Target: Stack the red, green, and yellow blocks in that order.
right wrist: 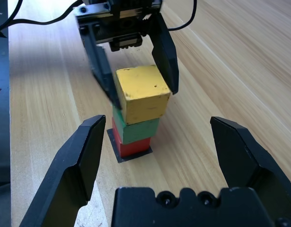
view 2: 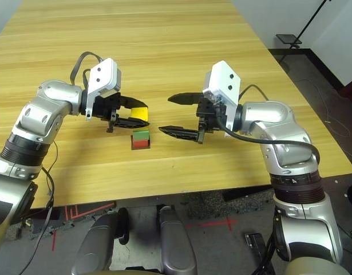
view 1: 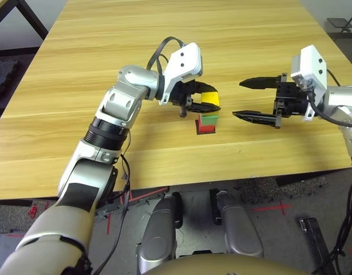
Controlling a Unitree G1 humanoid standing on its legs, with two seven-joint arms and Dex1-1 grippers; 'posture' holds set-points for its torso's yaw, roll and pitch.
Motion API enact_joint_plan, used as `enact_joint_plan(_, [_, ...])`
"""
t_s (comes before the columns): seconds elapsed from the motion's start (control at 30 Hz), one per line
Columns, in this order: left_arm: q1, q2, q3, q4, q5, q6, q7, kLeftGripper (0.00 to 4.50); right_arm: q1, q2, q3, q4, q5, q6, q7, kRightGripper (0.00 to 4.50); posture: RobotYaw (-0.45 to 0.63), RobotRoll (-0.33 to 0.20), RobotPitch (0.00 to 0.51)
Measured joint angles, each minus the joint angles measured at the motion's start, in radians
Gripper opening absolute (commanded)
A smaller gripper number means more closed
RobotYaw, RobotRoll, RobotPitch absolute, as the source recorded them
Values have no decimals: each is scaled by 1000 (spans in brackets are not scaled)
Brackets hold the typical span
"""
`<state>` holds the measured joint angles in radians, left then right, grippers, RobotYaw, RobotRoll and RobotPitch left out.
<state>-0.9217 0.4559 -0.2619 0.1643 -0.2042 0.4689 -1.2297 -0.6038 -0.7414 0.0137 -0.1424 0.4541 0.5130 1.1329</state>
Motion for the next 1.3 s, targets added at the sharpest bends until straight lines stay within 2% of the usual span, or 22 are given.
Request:
enact_joint_plan(0.03, [0, -1, 0, 0, -1, 3, 1, 4289, -1, 1, 0, 2, 0, 0, 0, 4500, 135, 29, 216])
enact_joint_plan(0.07, [0, -1, 0, 0, -1, 3, 1, 4446, -1, 1, 0, 4, 0, 0, 0, 4500, 134, 29, 215])
enact_joint_plan(0.37, [-2, 9, 0, 16, 1, 1, -1, 4446, -2, 4, 0, 4, 0, -3, 0, 4500, 131, 28, 209])
enact_joint_plan(0.77, [-8, 196, 33, 15, -38, 62, -129, 4446, -13, 0, 0, 26, -1, -14, 15, 4500, 155, 28, 206])
enact_joint_plan(0.87, [-8, 239, 43, 21, -39, 62, -143, 4446, -16, -26, 0, 33, -1, -16, 37, 4500, 153, 24, 210])
enact_joint_plan(1.0, [-9, 278, 57, 107, -15, 24, -128, 4446, -38, -82, -25, 86, -1, -22, 67, 4500, 153, 21, 215])
enact_joint_plan(1.13, [-79, 264, 136, 305, 23, -41, 34, 4446, -123, -106, -59, 242, -24, -66, 57, 4500, 154, 17, 217])
enact_joint_plan(1.3, [-114, 217, 273, 420, 50, -118, 329, 4446, -209, -100, -99, 446, -82, -157, -23, 4500, 160, 17, 222])
